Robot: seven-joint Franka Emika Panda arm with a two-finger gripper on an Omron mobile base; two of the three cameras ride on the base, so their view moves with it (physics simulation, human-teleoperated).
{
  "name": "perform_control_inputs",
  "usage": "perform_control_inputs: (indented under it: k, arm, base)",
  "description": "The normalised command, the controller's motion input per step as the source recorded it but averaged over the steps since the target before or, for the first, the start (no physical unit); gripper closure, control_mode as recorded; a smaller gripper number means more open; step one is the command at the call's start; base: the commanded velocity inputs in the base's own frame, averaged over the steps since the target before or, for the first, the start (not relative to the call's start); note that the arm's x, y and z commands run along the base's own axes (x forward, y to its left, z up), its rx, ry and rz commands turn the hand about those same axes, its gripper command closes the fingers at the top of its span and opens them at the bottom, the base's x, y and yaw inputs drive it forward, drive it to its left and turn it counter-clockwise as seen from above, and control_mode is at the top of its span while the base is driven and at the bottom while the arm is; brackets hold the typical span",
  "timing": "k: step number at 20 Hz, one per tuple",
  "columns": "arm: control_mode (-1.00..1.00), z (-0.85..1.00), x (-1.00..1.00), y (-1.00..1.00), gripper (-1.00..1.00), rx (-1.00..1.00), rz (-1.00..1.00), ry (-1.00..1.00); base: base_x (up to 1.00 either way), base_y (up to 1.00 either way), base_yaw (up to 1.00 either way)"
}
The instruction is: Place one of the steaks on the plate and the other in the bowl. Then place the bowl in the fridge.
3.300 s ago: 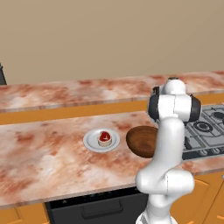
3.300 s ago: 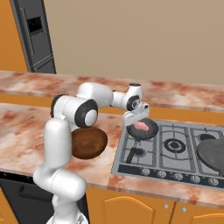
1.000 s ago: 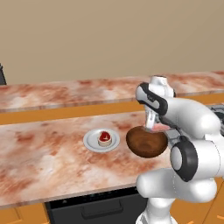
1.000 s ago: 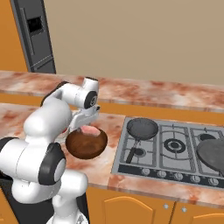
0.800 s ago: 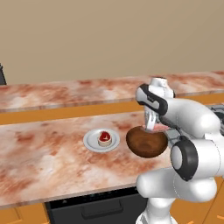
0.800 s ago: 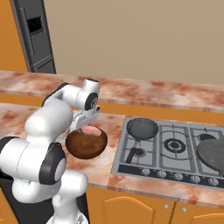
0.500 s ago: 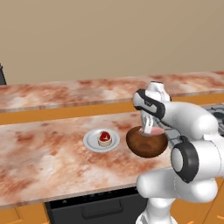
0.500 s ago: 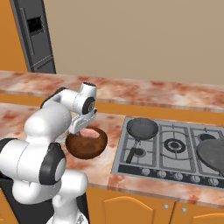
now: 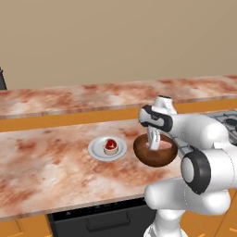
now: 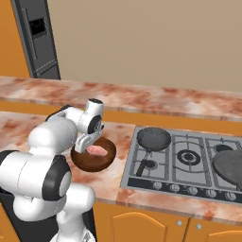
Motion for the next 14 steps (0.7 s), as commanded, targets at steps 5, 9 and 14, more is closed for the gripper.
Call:
perform_control_inputs:
  k: [5,9,14]
  arm:
    - [-1.0,-0.29,0.01,0.0,1.0,0.07,0.03,-0.08]
    - [-1.0,-0.07,0.0,0.0,1.0,0.06,0.03,-0.03]
    - [-1.0,0.0,0.0,0.0,-1.0,0.01,0.03,-0.02]
  base:
    - [0.0,0.0,0.0]
    - [0.0,0.0,0.0]
    - [0.0,0.0,0.0]
